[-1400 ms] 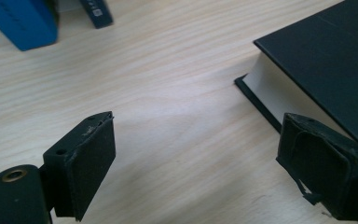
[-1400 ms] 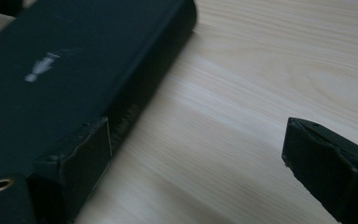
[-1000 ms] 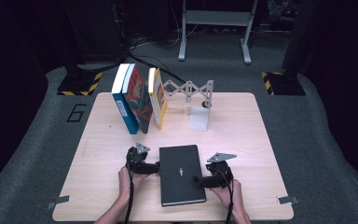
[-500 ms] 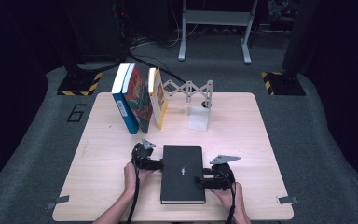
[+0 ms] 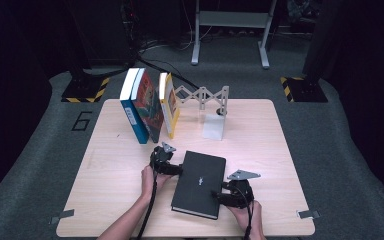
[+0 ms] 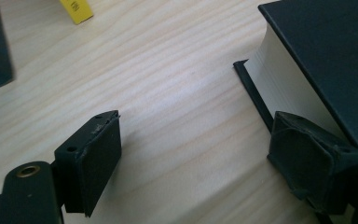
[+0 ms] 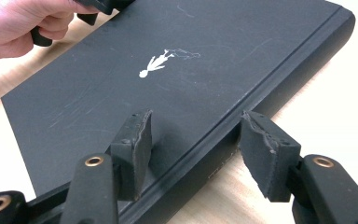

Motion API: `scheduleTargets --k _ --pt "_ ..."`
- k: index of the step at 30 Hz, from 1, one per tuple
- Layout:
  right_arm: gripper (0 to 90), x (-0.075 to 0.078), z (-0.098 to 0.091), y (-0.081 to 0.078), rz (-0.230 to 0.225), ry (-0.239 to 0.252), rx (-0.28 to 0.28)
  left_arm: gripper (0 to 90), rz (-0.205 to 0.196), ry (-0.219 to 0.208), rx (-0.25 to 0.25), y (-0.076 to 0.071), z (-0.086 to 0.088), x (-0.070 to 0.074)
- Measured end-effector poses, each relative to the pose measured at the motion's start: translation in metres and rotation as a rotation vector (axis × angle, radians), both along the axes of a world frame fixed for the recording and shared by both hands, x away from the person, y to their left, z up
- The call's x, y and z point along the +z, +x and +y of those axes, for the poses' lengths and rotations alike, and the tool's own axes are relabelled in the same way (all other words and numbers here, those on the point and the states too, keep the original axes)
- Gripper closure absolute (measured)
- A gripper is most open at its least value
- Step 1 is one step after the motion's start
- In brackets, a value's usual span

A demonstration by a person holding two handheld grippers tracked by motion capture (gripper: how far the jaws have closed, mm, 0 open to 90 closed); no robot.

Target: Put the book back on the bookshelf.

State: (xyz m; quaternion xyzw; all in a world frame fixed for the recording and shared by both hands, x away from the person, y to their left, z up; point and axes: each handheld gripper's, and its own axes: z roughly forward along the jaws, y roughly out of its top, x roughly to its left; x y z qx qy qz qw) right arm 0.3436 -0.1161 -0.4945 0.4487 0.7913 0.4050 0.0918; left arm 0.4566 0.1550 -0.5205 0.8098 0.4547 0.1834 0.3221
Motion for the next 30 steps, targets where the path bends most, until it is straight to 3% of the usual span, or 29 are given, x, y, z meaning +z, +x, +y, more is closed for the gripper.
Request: scheduleTargets --k 4,9,12,14,20,23,30 --pt "39.9 -0.002 -0.004 0.001 0.021 0.030 -0.005 14.2 0.014 -0.013 -0.015 0.001 0.004 0.003" --pt "37.1 -0.004 -0.007 -0.002 0.031 0.040 0.022 13.2 -0.010 -0.025 -0.021 -0.015 0.012 0.011" --pt "37.8 -0.005 -0.007 -0.004 0.045 0.054 0.040 12.5 0.003 -0.021 -0.045 -0.018 0.013 0.014" --pt "38.3 -0.004 -0.007 -0.005 0.052 0.055 0.037 12.3 -0.006 -0.033 -0.037 -0.016 0.012 0.014" --pt "39.0 -0.004 -0.005 -0.008 0.030 0.039 0.025 12.3 -0.003 -0.012 -0.052 -0.011 0.009 0.015" --pt "38.7 -0.003 -0.002 -0.011 0.020 0.027 0.010 12.5 -0.008 -0.044 -0.036 -0.008 0.006 0.013" --pt "39.4 -0.001 0.004 -0.014 0.002 0.004 -0.035 13.1 -0.010 -0.021 -0.046 0.002 0.001 0.014"
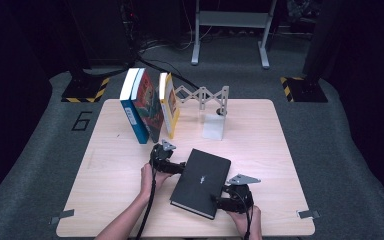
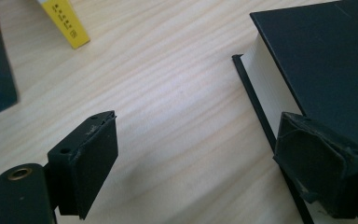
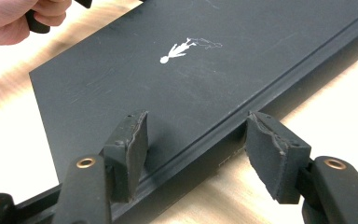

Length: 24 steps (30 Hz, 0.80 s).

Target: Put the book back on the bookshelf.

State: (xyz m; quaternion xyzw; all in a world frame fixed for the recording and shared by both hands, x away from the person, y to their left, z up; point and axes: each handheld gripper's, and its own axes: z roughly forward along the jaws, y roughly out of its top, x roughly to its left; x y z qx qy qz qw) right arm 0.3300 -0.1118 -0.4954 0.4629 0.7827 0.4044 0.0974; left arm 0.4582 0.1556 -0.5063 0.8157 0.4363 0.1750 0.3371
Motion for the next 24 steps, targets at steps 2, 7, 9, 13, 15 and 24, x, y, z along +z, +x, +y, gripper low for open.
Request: scheduleTargets --k 2,7,9,13,15,24 --pt "39.3 0.000 0.002 0.000 -0.012 -0.014 -0.012 14.6 -0.011 -0.006 0.003 0.004 -0.003 0.000" --pt "36.0 0.000 -0.002 0.009 0.005 0.010 0.006 8.5 0.021 -0.022 -0.003 0.011 0.003 -0.001" --pt "31.2 -0.001 -0.008 0.017 0.010 0.017 0.005 7.3 0.014 -0.005 -0.001 0.005 0.008 -0.001" --pt "26.0 0.005 -0.016 0.036 -0.012 -0.006 0.004 5.5 -0.010 0.000 0.007 -0.014 0.025 0.004" --pt "24.6 0.009 -0.019 0.047 -0.027 -0.017 0.013 4.5 -0.022 -0.007 0.009 -0.024 0.036 0.007" --pt "20.7 0.018 -0.018 0.086 -0.040 -0.081 0.031 1.8 -0.014 -0.077 0.022 -0.068 0.067 -0.001"
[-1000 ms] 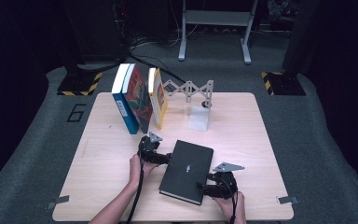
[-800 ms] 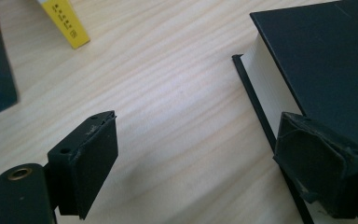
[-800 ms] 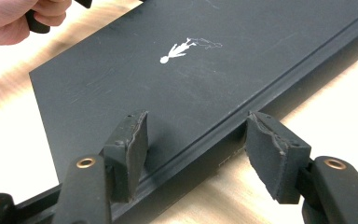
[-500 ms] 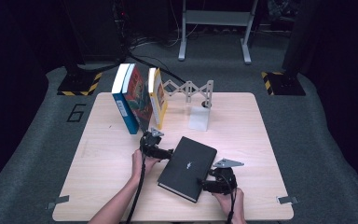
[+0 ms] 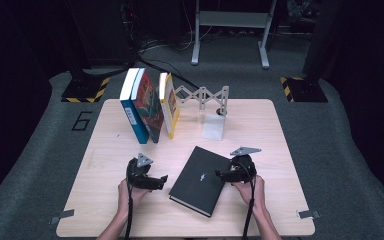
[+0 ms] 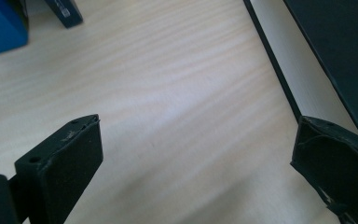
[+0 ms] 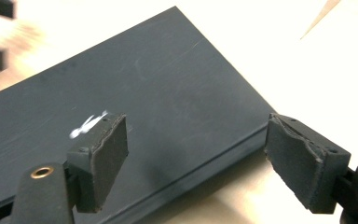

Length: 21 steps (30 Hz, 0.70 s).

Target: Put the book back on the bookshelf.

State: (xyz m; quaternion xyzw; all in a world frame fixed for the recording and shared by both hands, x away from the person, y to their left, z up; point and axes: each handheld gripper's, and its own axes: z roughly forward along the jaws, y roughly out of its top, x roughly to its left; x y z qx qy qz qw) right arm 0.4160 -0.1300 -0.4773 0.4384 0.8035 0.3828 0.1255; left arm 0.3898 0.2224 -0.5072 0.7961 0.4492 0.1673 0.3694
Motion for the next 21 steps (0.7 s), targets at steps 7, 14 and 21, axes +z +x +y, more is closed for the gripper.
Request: scheduleTargets --k 7,14,21 --pt "20.7 -0.004 0.005 0.017 0.018 -0.032 -0.007 0.3 0.010 -0.030 -0.031 -0.024 0.000 -0.007" --pt "20.9 -0.003 0.005 0.026 0.019 -0.045 -0.008 0.2 0.015 -0.048 -0.059 -0.037 0.000 -0.011" --pt "20.1 -0.012 0.002 0.034 0.056 -0.028 -0.014 0.1 0.025 -0.065 -0.083 -0.045 0.002 -0.014"
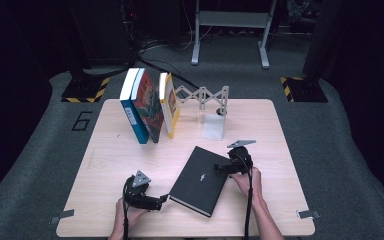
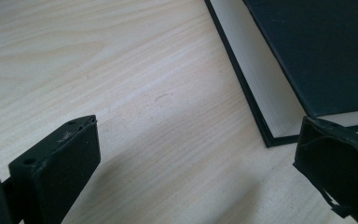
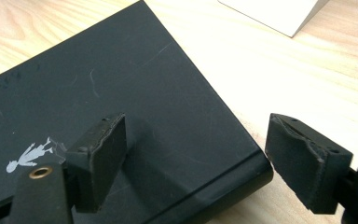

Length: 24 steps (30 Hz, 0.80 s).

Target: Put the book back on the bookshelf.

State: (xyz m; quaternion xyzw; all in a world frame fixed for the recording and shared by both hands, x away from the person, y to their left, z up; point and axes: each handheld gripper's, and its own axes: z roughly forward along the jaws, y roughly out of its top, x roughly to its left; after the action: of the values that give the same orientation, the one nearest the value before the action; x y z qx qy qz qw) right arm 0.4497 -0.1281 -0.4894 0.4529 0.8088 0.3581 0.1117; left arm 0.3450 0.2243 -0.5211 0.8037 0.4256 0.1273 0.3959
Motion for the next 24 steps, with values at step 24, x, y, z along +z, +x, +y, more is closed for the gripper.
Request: scheduleTargets --k 24 --pt "29.6 0.000 -0.015 -0.015 -0.003 0.017 -0.004 0.1 -0.005 0.044 -0.021 0.018 -0.017 -0.001"
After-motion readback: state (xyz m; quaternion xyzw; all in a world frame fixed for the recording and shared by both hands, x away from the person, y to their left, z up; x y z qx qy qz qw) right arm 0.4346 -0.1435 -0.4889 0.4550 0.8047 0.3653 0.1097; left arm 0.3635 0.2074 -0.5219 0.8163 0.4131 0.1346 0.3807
